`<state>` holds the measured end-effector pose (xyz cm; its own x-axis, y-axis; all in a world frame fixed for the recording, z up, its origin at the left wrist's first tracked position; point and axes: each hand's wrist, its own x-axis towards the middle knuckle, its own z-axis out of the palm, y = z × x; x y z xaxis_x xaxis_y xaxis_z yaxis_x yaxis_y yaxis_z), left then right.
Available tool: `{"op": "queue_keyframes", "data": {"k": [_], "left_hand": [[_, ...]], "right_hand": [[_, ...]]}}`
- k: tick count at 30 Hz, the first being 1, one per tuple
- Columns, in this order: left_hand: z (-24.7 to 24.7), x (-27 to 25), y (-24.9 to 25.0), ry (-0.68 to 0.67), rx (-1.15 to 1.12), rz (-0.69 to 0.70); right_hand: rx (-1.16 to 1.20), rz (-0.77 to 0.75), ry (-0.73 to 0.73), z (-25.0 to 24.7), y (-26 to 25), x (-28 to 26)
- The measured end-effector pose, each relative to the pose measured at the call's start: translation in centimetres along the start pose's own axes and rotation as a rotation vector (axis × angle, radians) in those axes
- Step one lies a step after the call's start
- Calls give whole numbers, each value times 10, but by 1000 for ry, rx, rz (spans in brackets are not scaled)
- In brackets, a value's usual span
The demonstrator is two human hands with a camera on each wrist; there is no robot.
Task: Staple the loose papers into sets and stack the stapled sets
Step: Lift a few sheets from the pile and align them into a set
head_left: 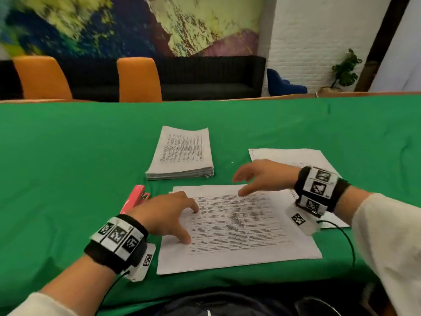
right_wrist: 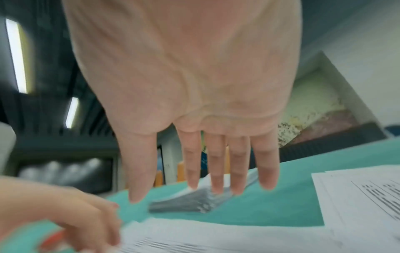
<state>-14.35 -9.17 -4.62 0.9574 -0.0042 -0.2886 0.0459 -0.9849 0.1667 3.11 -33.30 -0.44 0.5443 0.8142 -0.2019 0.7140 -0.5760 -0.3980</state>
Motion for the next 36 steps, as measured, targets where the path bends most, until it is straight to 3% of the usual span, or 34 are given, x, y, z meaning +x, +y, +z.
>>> {"op": "queue_keyframes", "data": {"k": [5, 13, 16, 18, 21, 22, 23, 27, 29, 32, 36], "left_hand": [[0, -1, 1, 21, 4, 12], [-1, -7, -3, 52, -42, 10], [-3, -21, -13, 214, -185, 28], [-7, -32, -27, 441, -318, 23], [-9, -48, -51, 869, -746, -24], [-10, -52, -56, 955, -899, -40], [-11, -54, -57, 981, -1041, -46], [-15, -43, -25, 829, -1498, 110], [-21, -32, -9, 891, -1587, 153], [-44, -25, -1, 1137, -1493, 78], [-86, -35, 2, 1224, -1253, 142]], "right_hand": [[-261, 209, -161, 11, 3, 67], [-270, 197, -159, 11, -4, 72], [-163, 138, -53, 6, -4, 51], [-38, 111, 65, -6, 0, 32], [293, 50, 222, -26, 2, -3], [419, 9, 271, -31, 2, -13], [553, -38, 307, -34, 0, -21], [939, -170, 426, -24, -20, -30], [1022, -191, 533, -10, -31, -25], [1049, -235, 606, 7, -45, -15], [1142, -310, 753, -9, -67, -10]]}}
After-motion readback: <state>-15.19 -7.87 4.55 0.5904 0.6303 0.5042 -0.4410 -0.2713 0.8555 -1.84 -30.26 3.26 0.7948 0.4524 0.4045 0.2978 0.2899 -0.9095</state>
